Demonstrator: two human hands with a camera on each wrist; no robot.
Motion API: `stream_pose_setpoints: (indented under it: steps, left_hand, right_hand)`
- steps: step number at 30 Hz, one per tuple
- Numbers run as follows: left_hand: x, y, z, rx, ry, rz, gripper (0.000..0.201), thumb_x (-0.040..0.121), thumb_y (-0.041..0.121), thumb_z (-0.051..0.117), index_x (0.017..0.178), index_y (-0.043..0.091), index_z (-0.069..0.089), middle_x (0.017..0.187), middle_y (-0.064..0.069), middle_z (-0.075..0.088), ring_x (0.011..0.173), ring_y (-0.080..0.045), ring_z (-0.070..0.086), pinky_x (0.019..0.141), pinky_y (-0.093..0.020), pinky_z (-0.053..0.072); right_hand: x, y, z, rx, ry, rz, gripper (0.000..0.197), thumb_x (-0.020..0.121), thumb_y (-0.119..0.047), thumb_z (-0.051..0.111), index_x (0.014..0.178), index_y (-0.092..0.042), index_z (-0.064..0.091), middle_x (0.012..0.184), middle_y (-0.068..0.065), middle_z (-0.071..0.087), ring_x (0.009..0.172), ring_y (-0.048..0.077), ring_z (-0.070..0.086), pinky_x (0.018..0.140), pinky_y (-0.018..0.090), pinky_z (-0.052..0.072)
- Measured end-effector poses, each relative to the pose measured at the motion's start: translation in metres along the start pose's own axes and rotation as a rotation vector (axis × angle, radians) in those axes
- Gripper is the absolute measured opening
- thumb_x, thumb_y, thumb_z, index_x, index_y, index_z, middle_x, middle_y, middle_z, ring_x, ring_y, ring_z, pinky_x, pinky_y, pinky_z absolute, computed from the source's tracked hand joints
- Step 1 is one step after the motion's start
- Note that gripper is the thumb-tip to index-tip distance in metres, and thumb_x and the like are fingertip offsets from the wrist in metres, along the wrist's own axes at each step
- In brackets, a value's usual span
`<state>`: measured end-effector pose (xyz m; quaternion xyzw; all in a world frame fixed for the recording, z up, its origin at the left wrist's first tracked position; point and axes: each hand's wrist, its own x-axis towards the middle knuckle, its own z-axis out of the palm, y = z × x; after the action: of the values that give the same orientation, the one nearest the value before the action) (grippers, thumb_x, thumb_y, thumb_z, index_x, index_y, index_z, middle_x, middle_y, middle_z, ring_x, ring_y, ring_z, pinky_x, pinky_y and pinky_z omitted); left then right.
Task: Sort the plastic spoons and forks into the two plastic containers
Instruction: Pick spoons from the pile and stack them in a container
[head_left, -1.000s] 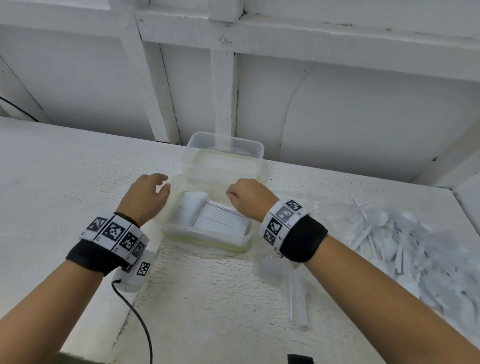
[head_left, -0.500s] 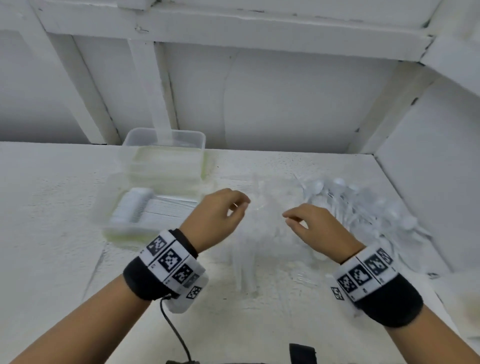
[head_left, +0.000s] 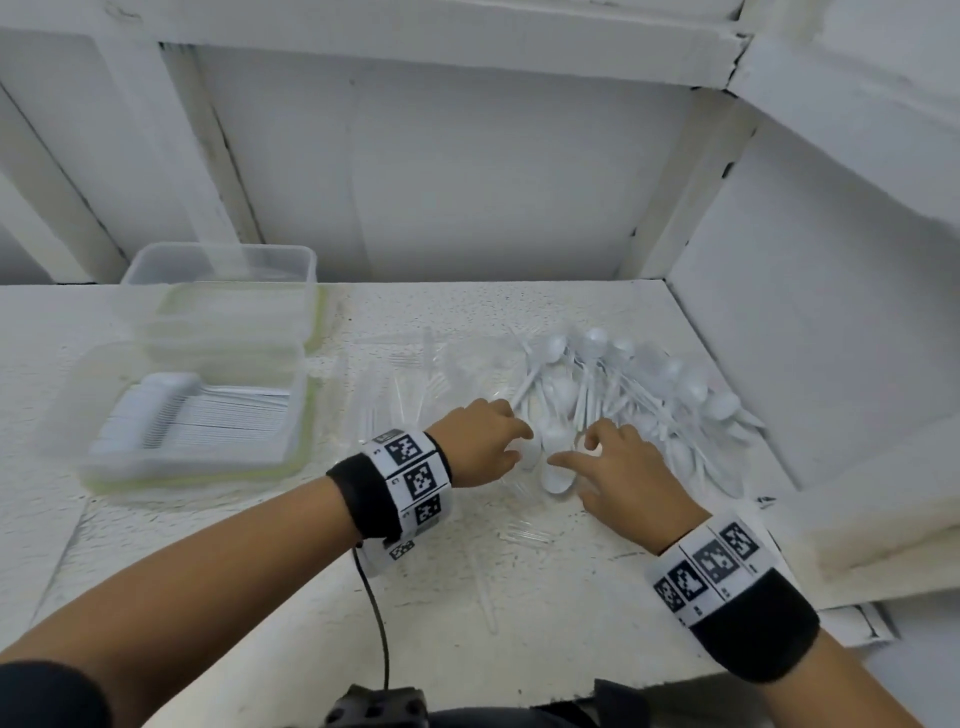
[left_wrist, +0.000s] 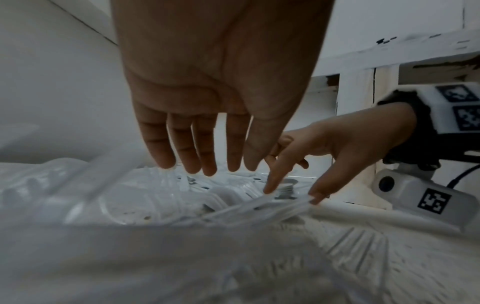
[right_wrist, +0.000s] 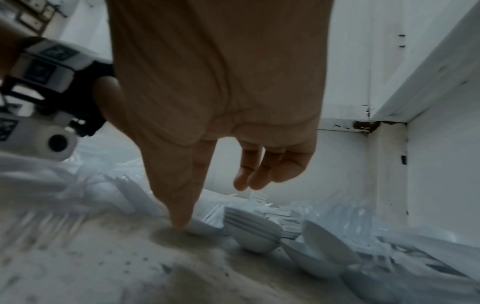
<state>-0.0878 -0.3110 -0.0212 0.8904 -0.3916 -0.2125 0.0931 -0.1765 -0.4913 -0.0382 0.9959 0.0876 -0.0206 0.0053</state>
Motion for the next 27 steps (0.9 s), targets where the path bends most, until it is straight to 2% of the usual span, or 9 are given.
stream_pose_setpoints:
  steps: [3,6,8,11,13,16,21,24,27]
  left_hand:
    - [0.007,0.004,-0.002,0.046,0.019,-0.003,0.04,0.098,0.027,0.042,0.137,0.019,0.043,0.136,-0.009,0.042,0.12,-0.027,0.042,0.097,-0.038,0.039]
    - [0.011,0.005,-0.002,0.089,0.029,0.003,0.039,0.098,0.027,0.041,0.137,0.019,0.043,0.135,-0.009,0.041,0.119,-0.028,0.041,0.096,-0.037,0.039]
    - [0.012,0.004,-0.001,0.141,0.015,0.003,0.042,0.098,0.027,0.041,0.139,0.02,0.04,0.135,-0.01,0.04,0.12,-0.028,0.04,0.096,-0.037,0.039]
    - [0.014,0.006,0.003,0.255,-0.035,-0.02,0.051,0.096,0.034,0.044,0.144,0.024,0.029,0.135,-0.013,0.035,0.12,-0.031,0.036,0.095,-0.039,0.037]
    - [0.014,0.009,0.007,0.3,-0.038,-0.043,0.057,0.094,0.039,0.047,0.145,0.023,0.026,0.135,-0.014,0.033,0.121,-0.031,0.034,0.097,-0.039,0.035]
    - [0.016,0.014,0.013,0.336,0.007,-0.037,0.054,0.093,0.036,0.049,0.139,0.014,0.032,0.137,-0.014,0.033,0.121,-0.031,0.035,0.095,-0.038,0.035]
    - [0.021,0.019,0.015,0.287,-0.002,-0.051,0.055,0.092,0.029,0.053,0.137,0.011,0.027,0.131,-0.015,0.042,0.116,-0.031,0.043,0.09,-0.039,0.038]
    - [0.021,0.019,0.013,0.224,-0.003,-0.039,0.055,0.09,0.026,0.056,0.135,0.014,0.028,0.125,-0.014,0.046,0.112,-0.031,0.046,0.089,-0.039,0.038]
    - [0.021,0.017,0.014,0.087,-0.006,-0.082,0.054,0.087,0.026,0.059,0.131,0.015,0.03,0.117,-0.014,0.049,0.108,-0.031,0.046,0.09,-0.039,0.037]
  right_hand:
    - [0.003,-0.006,0.002,-0.103,0.022,-0.059,0.045,0.027,-0.016,0.093,0.063,-0.033,0.072,0.072,0.002,0.055,0.058,0.023,0.055,0.048,0.027,0.028]
    - [0.002,-0.005,0.001,-0.038,0.049,-0.155,0.027,0.042,-0.026,0.092,0.056,-0.029,0.07,0.071,-0.001,0.053,0.061,0.022,0.055,0.051,0.027,0.028]
    - [0.001,-0.003,-0.003,0.177,0.128,-0.219,0.01,0.06,-0.031,0.079,0.063,-0.028,0.07,0.079,-0.004,0.054,0.069,0.022,0.057,0.054,0.028,0.036]
    - [-0.001,-0.002,-0.025,0.598,0.146,-0.213,0.009,0.076,-0.038,0.065,0.078,-0.031,0.07,0.091,-0.017,0.05,0.089,0.008,0.053,0.078,0.021,0.042]
    - [-0.002,-0.003,-0.045,0.856,0.139,-0.166,0.012,0.078,-0.045,0.064,0.081,-0.034,0.067,0.093,-0.014,0.057,0.094,0.004,0.055,0.081,0.013,0.042]
    - [0.001,-0.002,-0.065,1.15,0.264,-0.071,0.018,0.076,-0.054,0.063,0.082,-0.038,0.065,0.093,-0.013,0.063,0.089,0.005,0.06,0.08,0.022,0.05]
    - [0.013,-0.003,-0.068,1.421,0.534,0.164,0.009,0.098,-0.019,0.037,0.094,-0.019,0.045,0.097,-0.001,0.062,0.089,0.012,0.064,0.084,0.036,0.053]
    - [0.016,-0.007,-0.066,1.471,0.568,0.199,0.014,0.102,-0.019,0.027,0.095,-0.021,0.039,0.095,0.018,0.061,0.084,0.023,0.066,0.079,0.033,0.056]
    - [0.017,-0.01,-0.062,1.417,0.55,0.227,0.016,0.103,-0.022,0.025,0.095,-0.025,0.038,0.079,0.011,0.058,0.068,0.02,0.064,0.069,0.033,0.056]
